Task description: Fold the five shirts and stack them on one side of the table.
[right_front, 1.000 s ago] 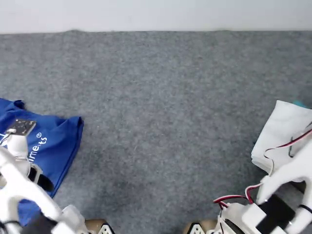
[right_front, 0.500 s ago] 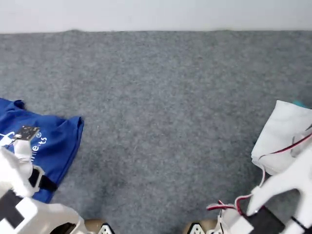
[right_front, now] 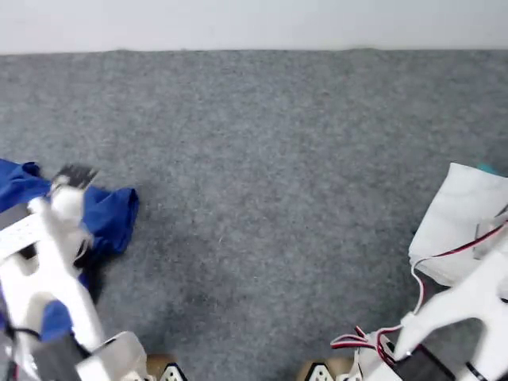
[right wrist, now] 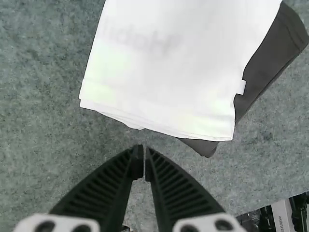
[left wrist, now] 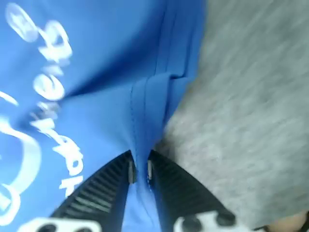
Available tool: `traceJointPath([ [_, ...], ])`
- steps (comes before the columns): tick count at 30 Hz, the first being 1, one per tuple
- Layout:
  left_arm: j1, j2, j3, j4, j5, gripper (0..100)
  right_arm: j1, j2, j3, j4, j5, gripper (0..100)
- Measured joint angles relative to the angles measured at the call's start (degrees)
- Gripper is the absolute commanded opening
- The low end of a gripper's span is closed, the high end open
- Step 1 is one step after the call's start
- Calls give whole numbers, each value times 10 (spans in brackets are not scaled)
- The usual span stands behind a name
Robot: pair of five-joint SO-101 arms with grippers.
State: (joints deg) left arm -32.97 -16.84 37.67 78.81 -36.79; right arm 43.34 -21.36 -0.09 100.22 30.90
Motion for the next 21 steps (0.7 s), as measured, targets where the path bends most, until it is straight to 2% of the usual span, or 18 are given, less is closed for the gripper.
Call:
traceJointPath([
  [5,188,-93,-62,61,107,14,0,0,0,0,0,10],
  [8,308,-91,-104,69,181,14,0,0,0,0,0,10],
  [12,447,-25,-177,70,241,14,0,0,0,0,0,10],
  [16,533,84,-274,70,264,14,0,0,0,0,0,10],
  [21,572,202,-409,74,267,15,0,0,0,0,0,10],
])
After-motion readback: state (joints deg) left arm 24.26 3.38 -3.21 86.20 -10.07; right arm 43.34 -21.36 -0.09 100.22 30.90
